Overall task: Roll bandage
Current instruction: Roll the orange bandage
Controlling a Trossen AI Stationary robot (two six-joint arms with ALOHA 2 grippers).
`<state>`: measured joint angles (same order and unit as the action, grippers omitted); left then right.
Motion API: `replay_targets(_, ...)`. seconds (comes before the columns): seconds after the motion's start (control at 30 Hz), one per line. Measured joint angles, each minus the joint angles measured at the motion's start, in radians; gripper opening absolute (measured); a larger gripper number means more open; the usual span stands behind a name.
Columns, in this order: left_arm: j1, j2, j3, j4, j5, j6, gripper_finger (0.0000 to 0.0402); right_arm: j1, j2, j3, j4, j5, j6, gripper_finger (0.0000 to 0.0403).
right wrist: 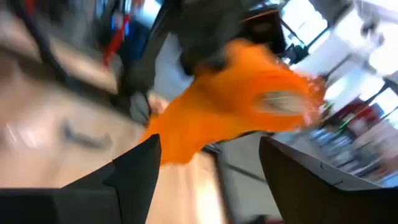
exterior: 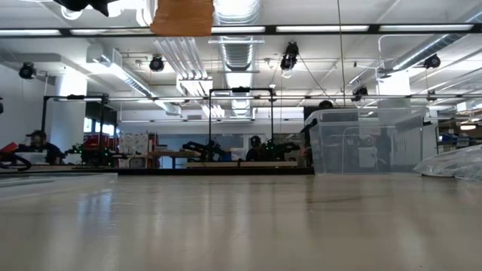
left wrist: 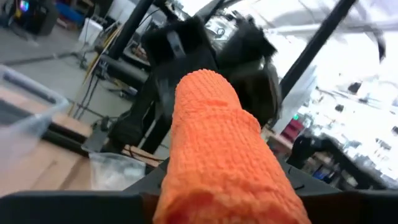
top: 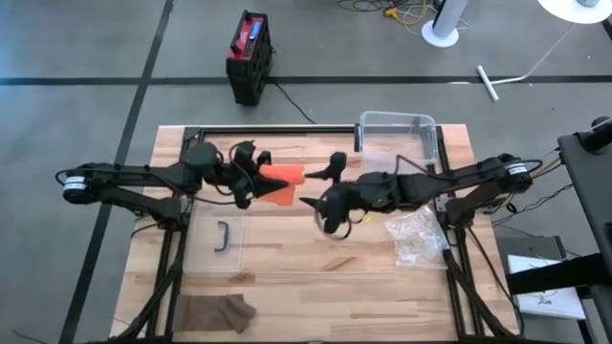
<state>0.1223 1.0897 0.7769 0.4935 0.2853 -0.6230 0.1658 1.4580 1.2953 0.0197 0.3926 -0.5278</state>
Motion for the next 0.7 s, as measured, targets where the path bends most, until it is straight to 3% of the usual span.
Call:
replay_targets(0.13, -0.001, -0.012, 0.0, 0.006, 0.011, 0.13, 0.0116, -0.014, -0.05, 0.006, -0.012, -0.089, 0.291, 0.0263)
replay_targets(0.3, -0.001, -0.002, -0.001, 0.005, 0.007, 0.317, 0.0116, -0.051, -0.05, 0.002, -0.017, -0.2, 0.534, 0.025)
replay_targets(0.7, -0.006, 0.021, -0.002, 0.005, -0.124, 0.662, 0.0116, -0.128, -0.035, 0.005, -0.006, -0.321, 0.842, 0.0208)
